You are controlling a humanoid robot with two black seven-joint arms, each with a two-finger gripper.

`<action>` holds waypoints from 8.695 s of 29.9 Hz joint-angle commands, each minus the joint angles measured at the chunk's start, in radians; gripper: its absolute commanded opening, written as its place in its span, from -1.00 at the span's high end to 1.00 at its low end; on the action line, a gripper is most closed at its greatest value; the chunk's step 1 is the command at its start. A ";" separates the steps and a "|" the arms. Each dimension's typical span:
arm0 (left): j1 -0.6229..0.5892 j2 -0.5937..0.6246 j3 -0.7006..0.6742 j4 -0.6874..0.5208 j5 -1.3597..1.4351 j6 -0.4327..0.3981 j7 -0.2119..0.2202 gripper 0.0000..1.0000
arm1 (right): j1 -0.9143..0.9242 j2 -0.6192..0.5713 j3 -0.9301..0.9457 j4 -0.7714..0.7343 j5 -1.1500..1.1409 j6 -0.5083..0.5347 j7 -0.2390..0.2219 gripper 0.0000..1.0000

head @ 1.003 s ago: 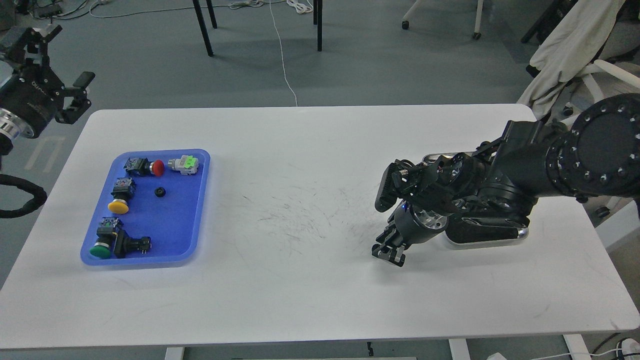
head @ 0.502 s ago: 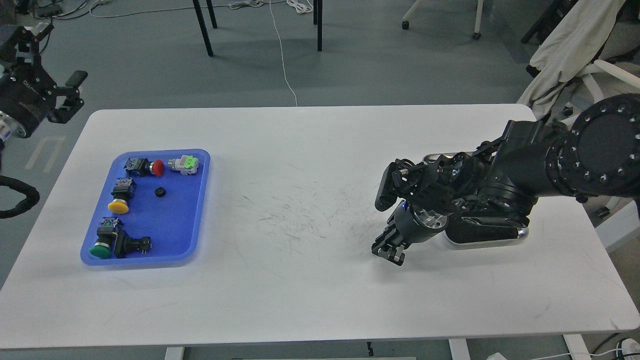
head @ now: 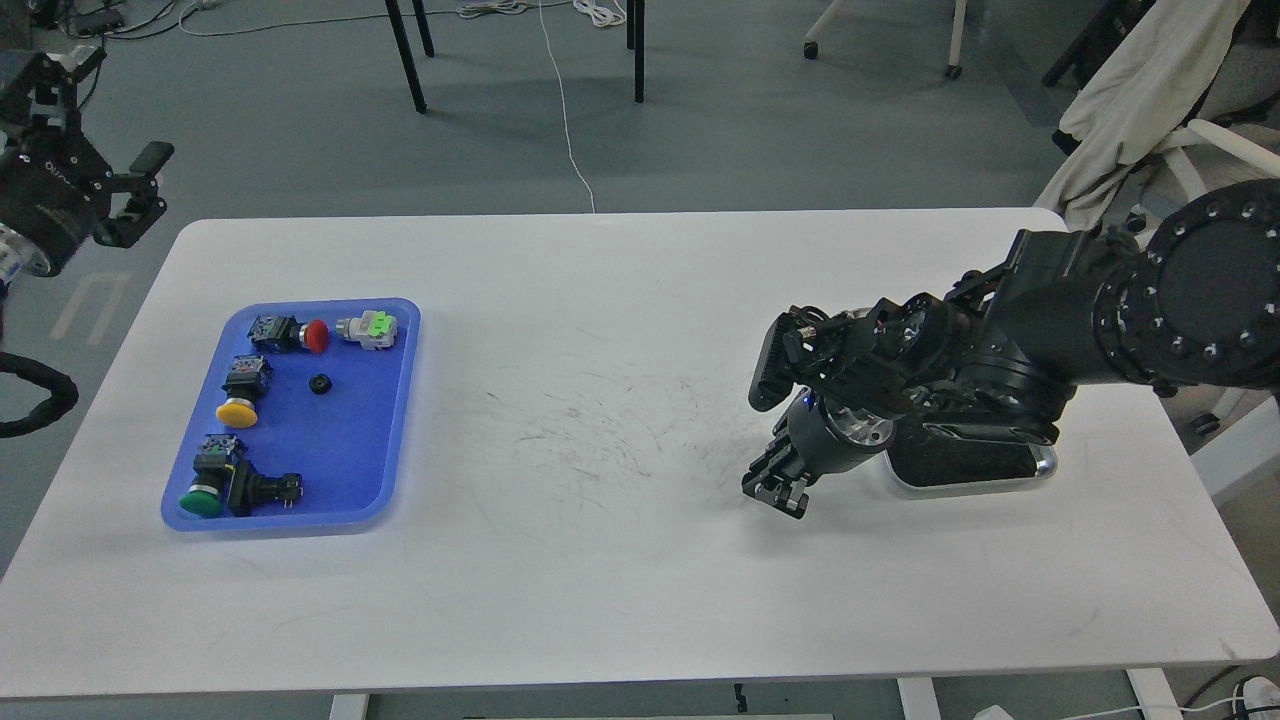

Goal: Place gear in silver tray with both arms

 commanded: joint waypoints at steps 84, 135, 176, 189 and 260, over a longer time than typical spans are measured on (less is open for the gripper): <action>0.033 0.001 0.014 -0.034 0.006 0.005 0.000 -0.96 | -0.166 -0.687 0.574 -0.120 0.395 0.006 0.000 -0.73; -0.049 -0.042 0.410 -0.186 1.109 0.430 0.004 -0.84 | -0.455 -0.784 1.139 -0.108 1.015 -0.051 0.000 -0.78; 0.042 -0.263 0.442 0.187 1.286 0.438 0.000 -0.14 | -0.455 -0.785 1.131 -0.107 1.014 -0.051 0.000 -0.79; 0.043 -0.266 0.442 0.208 1.307 0.438 0.000 0.24 | -0.453 -0.787 1.134 -0.107 1.014 -0.049 0.000 -0.79; -0.381 -0.505 0.512 0.127 0.990 0.261 0.000 0.99 | -0.453 -0.784 1.130 -0.119 1.001 -0.049 0.000 -0.82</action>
